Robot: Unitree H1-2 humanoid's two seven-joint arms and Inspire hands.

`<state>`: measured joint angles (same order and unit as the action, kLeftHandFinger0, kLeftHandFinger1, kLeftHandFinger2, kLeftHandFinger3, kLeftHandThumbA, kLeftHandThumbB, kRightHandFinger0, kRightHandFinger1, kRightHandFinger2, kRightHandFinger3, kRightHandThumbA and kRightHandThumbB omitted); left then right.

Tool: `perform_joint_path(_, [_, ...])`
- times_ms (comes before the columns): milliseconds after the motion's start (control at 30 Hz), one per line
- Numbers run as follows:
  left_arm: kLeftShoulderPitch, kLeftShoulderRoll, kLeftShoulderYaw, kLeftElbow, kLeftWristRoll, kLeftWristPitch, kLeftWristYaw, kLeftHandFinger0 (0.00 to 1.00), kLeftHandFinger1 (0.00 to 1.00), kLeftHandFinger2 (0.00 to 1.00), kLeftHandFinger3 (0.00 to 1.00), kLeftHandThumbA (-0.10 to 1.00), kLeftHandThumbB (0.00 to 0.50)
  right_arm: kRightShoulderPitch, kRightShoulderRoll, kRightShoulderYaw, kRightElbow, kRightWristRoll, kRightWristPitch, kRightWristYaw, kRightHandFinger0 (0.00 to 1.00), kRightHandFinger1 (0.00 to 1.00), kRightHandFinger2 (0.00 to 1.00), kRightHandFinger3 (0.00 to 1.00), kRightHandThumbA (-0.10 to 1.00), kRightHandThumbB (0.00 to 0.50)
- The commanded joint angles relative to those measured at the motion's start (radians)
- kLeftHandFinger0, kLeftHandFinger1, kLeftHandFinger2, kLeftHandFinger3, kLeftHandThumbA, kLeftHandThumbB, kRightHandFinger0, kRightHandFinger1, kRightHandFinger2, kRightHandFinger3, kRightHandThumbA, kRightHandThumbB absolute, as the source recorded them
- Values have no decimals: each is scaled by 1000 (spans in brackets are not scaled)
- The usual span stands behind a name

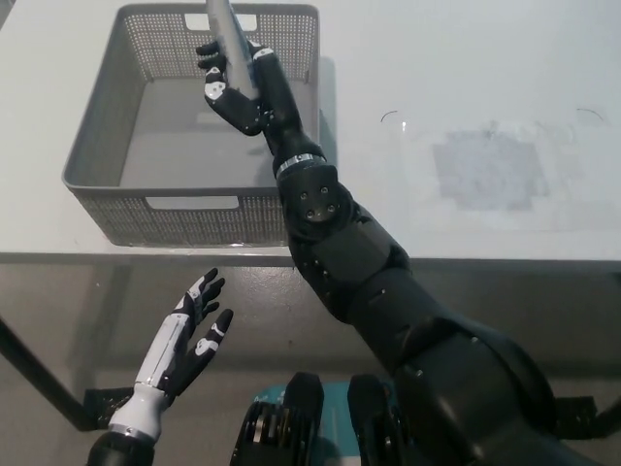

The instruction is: Use the right hand to pick up a shampoo and place it into a container on the left side

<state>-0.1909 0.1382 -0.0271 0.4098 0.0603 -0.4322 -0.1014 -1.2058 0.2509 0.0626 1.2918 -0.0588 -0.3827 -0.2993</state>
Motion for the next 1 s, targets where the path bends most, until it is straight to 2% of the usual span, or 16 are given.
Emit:
perform_joint_path(0, [-23, 19, -5, -13, -20, -38, -22, 1000, 1000, 989, 1000, 712, 0, -56, -4, -5, -6, 8, -86, 46, 503, 650, 877, 899, 311, 163])
perform_joint_path(33, [-23, 19, -6, -15, -18, -38, -21, 1000, 1000, 981, 1000, 710, 0, -55, -6, -10, -7, 16, -85, 62, 548, 678, 900, 967, 371, 201])
perform_joint_path(67, [-23, 20, -7, -16, -16, -38, -21, 1000, 1000, 978, 1000, 710, 0, -55, -7, -13, -8, 20, -86, 73, 532, 642, 853, 963, 397, 206])
perform_joint_path(100, [-23, 20, -8, -15, -18, -38, -22, 1000, 1000, 977, 1000, 710, 0, -55, -10, -11, -9, 18, -86, 81, 590, 695, 895, 1000, 447, 232])
perform_joint_path(133, [-23, 21, -9, -14, -25, -37, -28, 1000, 1000, 979, 1000, 702, 0, -54, -14, -2, -9, 9, -84, 90, 654, 775, 987, 1000, 515, 268])
perform_joint_path(167, [-22, 21, -9, -14, -31, -35, -32, 1000, 1000, 975, 1000, 684, 0, -54, -18, 5, -11, 3, -74, 100, 790, 926, 1000, 1000, 595, 311])
perform_joint_path(200, [-23, 20, -9, -12, -33, -36, -32, 1000, 1000, 968, 1000, 667, 0, -54, -20, 7, -12, 1, -73, 110, 928, 1000, 1000, 1000, 644, 346])
perform_joint_path(267, [-24, 20, -10, -10, -26, -38, -28, 1000, 1000, 965, 1000, 663, 0, -53, -24, 11, -11, -2, -80, 121, 1000, 1000, 1000, 1000, 665, 373])
perform_joint_path(333, [-24, 18, -11, -9, -32, -38, -32, 1000, 1000, 958, 1000, 649, 0, -51, -26, 1, -12, 11, -79, 143, 1000, 1000, 1000, 1000, 689, 417])
perform_joint_path(400, [-25, 19, -12, -11, -32, -38, -33, 1000, 1000, 957, 1000, 643, 0, -52, -29, -1, -10, 12, -82, 147, 1000, 1000, 1000, 1000, 699, 423])
perform_joint_path(567, [-26, 18, -14, -12, -25, -38, -32, 1000, 1000, 957, 1000, 633, 0, -51, -35, -7, -21, 15, -81, 152, 1000, 1000, 1000, 1000, 696, 399])
perform_joint_path(733, [-32, 20, -17, -11, -17, -37, -31, 1000, 1000, 958, 1000, 633, 0, -48, -49, -15, -48, 20, -87, 152, 1000, 1000, 1000, 1000, 760, 333])
perform_joint_path(767, [-33, 21, -17, -10, -20, -37, -33, 1000, 1000, 958, 1000, 633, 0, -47, -55, -23, -69, 26, -87, 149, 1000, 1000, 1000, 1000, 731, 325])
perform_joint_path(867, [-32, 22, -18, -19, -17, -25, -34, 1000, 1000, 959, 1000, 635, 0, -38, -75, -27, -128, 21, -87, 138, 1000, 1000, 1000, 1000, 773, 339])
perform_joint_path(967, [-35, 26, -20, -14, -22, -28, -40, 1000, 1000, 963, 1000, 635, 0, 3, -99, -39, -282, 26, -60, 144, 1000, 1000, 1000, 1000, 764, 320])
